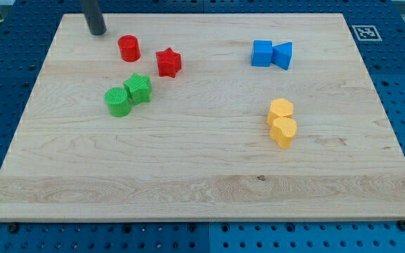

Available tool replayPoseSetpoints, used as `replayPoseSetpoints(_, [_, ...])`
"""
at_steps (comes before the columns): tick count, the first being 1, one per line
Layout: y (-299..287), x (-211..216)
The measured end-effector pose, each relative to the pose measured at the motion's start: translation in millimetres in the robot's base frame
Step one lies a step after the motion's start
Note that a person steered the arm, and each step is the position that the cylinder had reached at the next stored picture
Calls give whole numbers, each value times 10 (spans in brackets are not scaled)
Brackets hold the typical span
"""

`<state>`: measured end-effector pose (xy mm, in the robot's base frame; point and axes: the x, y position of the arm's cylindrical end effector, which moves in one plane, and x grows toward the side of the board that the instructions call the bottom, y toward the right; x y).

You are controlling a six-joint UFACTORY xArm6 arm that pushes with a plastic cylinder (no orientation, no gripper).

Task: Slide blue triangle and blue cube a bit left and down

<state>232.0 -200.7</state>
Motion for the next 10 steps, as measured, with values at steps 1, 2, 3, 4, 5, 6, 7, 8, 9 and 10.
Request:
replayPoseSetpoints(1, [663,-149])
replayPoseSetpoints(2, [1530,-232])
replayPoseSetpoints(3, [2494,-149])
replayPoseSetpoints(4, [3316,130])
replayPoseSetpoints(5, [3999,690])
replayPoseSetpoints(6, [4176,794])
replayPoseSetpoints(7, [4126,799])
replayPoseSetpoints(8, [3945,857])
replayPoseSetpoints(9, [3818,870])
replayPoseSetpoints(10, [3782,870])
